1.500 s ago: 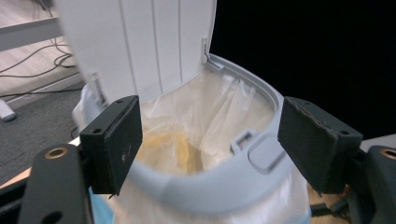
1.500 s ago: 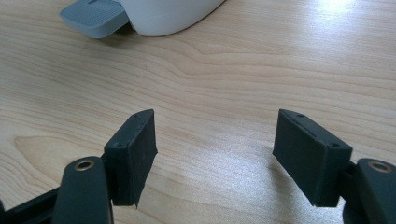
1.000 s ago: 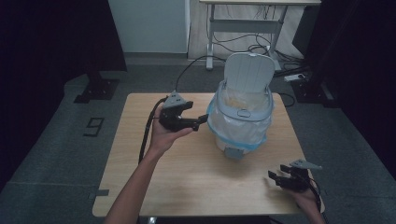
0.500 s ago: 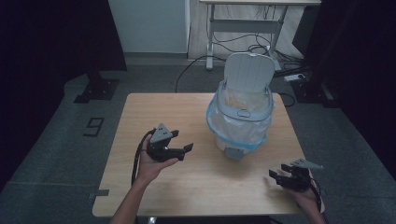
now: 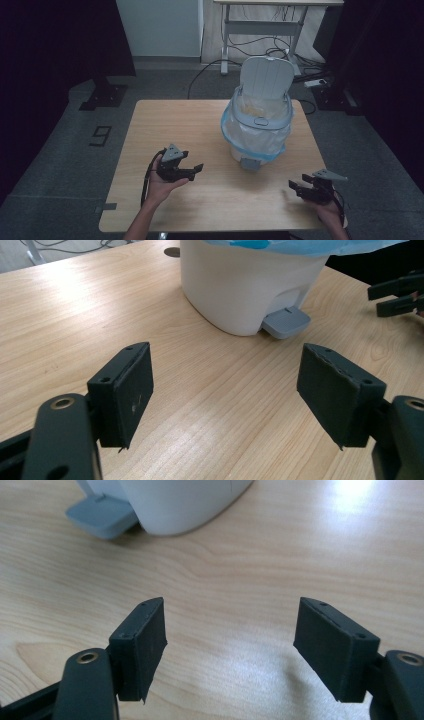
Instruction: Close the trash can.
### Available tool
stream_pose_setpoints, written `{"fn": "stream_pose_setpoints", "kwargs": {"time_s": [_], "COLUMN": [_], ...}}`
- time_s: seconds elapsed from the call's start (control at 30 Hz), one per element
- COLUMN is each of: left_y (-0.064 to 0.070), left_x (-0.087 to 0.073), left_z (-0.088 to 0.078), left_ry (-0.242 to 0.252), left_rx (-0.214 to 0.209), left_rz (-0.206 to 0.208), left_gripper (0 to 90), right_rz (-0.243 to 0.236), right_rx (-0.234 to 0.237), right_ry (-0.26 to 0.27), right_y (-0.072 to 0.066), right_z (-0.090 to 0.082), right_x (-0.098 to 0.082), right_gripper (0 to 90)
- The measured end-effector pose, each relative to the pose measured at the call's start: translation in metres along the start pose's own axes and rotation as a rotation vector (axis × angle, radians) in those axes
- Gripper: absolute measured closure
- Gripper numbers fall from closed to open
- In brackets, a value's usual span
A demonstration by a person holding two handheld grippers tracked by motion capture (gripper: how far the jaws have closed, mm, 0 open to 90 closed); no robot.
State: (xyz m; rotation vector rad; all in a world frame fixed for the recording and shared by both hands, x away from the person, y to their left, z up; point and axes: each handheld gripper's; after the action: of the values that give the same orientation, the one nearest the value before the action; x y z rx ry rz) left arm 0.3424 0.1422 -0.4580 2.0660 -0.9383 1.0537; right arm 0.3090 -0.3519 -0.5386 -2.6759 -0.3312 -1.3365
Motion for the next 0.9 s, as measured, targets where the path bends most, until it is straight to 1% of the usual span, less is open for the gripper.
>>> {"fn": "stream_pose_setpoints", "kwargs": {"time_s": [0.1,0.2,0.27,0.33,0.43,0.47,0.53,0.63,0.67,0.7,0.8,0.83,0.9], "left_y": [0.000,-0.001,-0.002,-0.003,-0.002,-0.002,-0.003,-0.004,-0.004,-0.004,-0.005,-0.005,-0.005], "left_x": [-0.002,-0.006,-0.008,-0.010,-0.013,-0.014,-0.015,-0.016,-0.016,-0.017,-0.020,-0.020,-0.022], "left_z": [0.001,0.003,0.003,0.004,0.005,0.005,0.005,0.004,0.004,0.004,0.004,0.004,0.004], "left_ry": [-0.002,-0.015,-0.018,-0.021,-0.031,-0.034,-0.033,-0.029,-0.029,-0.031,-0.028,-0.028,-0.036], "left_rx": [-0.003,-0.004,-0.004,-0.010,0.001,0.002,0.000,-0.007,-0.007,-0.012,-0.018,-0.018,-0.015], "left_rz": [-0.005,-0.015,-0.022,-0.029,-0.023,-0.027,-0.031,-0.044,-0.044,-0.049,-0.058,-0.058,-0.057], "left_gripper": [22.6,22.6,22.6,22.7,22.7,22.6,22.6,22.7,22.6,22.6,22.6,22.6,22.6], "right_rz": [0.004,0.005,0.002,0.010,0.017,0.021,0.016,0.003,0.003,-0.005,-0.005,-0.005,-0.004], "right_rx": [0.003,0.011,0.014,0.021,0.030,0.038,0.045,0.058,0.058,0.072,0.084,0.084,0.098], "right_ry": [0.027,0.055,0.073,0.098,0.125,0.150,0.159,0.178,0.178,0.195,0.217,0.217,0.233], "right_y": [0.000,-0.002,-0.002,-0.001,0.000,0.001,0.001,0.001,0.001,0.000,0.000,0.000,-0.001], "right_z": [-0.006,-0.012,-0.015,-0.020,-0.025,-0.031,-0.036,-0.045,-0.045,-0.050,-0.055,-0.055,-0.058], "right_x": [0.005,0.012,0.018,0.026,0.033,0.041,0.050,0.068,0.068,0.081,0.100,0.100,0.114], "right_gripper": [28.1,28.2,28.0,28.3,28.9,28.8,28.6,27.9,27.9,27.7,27.7,27.7,27.8]}}
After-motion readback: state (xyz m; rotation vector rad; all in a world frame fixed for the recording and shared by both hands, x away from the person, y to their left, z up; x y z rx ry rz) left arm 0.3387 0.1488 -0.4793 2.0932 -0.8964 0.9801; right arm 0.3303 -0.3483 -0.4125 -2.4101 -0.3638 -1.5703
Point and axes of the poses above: each handheld gripper's, and its own axes: z roughly forward along the jaws, x roughly out of its top, y roughly to its right, and after that the axes turned 12 degrees about -x, right-handed
